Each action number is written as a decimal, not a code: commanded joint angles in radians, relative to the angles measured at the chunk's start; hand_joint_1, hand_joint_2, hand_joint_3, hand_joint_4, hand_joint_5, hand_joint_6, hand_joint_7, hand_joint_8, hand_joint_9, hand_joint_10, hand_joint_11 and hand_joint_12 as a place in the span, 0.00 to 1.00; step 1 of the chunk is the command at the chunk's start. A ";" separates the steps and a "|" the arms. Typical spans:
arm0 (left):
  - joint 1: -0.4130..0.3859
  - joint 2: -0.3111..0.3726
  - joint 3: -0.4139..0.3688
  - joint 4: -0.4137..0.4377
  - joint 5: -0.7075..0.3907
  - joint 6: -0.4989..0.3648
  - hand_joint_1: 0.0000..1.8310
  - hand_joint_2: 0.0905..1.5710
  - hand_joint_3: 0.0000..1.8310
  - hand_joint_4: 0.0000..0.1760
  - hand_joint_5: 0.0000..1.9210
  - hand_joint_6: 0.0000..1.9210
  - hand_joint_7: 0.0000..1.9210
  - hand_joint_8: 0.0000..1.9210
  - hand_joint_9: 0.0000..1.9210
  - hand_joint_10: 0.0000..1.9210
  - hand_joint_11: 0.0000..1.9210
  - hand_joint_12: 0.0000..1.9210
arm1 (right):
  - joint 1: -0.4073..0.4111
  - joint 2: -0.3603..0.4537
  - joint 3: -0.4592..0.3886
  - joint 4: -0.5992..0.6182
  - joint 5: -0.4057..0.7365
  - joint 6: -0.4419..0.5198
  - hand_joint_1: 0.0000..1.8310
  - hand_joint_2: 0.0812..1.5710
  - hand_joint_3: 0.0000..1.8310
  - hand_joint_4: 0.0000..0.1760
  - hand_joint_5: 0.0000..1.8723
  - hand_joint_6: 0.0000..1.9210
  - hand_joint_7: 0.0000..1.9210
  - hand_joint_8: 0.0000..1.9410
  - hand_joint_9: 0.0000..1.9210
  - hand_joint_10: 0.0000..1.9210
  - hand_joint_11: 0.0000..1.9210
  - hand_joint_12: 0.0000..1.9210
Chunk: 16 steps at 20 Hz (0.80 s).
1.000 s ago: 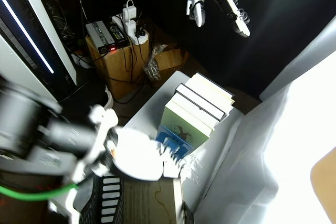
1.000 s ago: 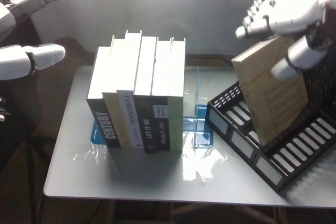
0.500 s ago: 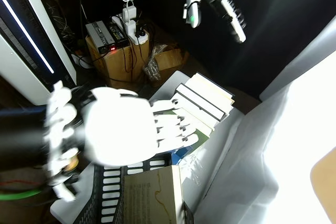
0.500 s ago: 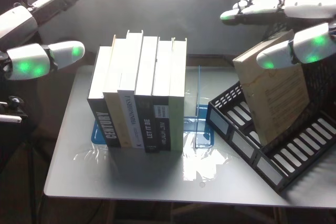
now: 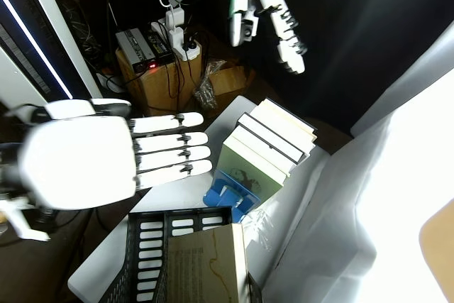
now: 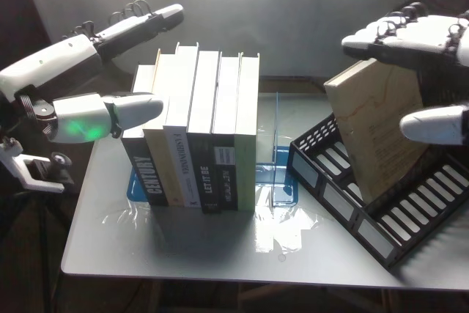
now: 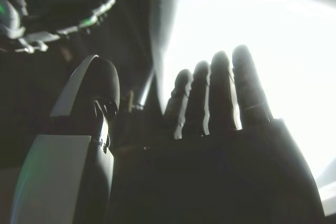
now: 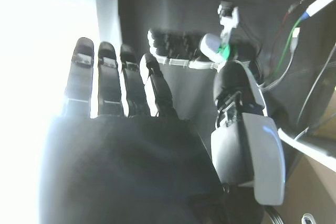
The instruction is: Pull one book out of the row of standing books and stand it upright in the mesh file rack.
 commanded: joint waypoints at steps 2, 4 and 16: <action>0.002 0.012 -0.008 -0.032 -0.138 -0.005 0.30 0.86 0.00 0.29 0.00 0.00 0.00 0.00 0.00 0.00 0.00 0.00 | -0.018 0.025 -0.024 0.102 0.174 -0.030 0.16 0.89 0.01 0.42 0.00 0.00 0.00 0.00 0.00 0.00 0.00 0.00; 0.009 0.019 -0.015 -0.031 -0.145 -0.005 0.30 0.85 0.00 0.32 0.00 0.00 0.00 0.00 0.00 0.00 0.00 0.00 | -0.032 0.026 -0.029 0.130 0.207 -0.038 0.15 0.92 0.02 0.42 0.00 0.00 0.00 0.00 0.00 0.00 0.00 0.00; 0.041 0.070 -0.062 -0.032 -0.153 -0.005 0.23 0.86 0.00 0.25 0.00 0.00 0.00 0.00 0.00 0.00 0.00 0.00 | -0.059 0.004 -0.031 0.177 0.261 -0.042 0.14 0.90 0.00 0.40 0.00 0.00 0.00 0.00 0.00 0.00 0.00 0.00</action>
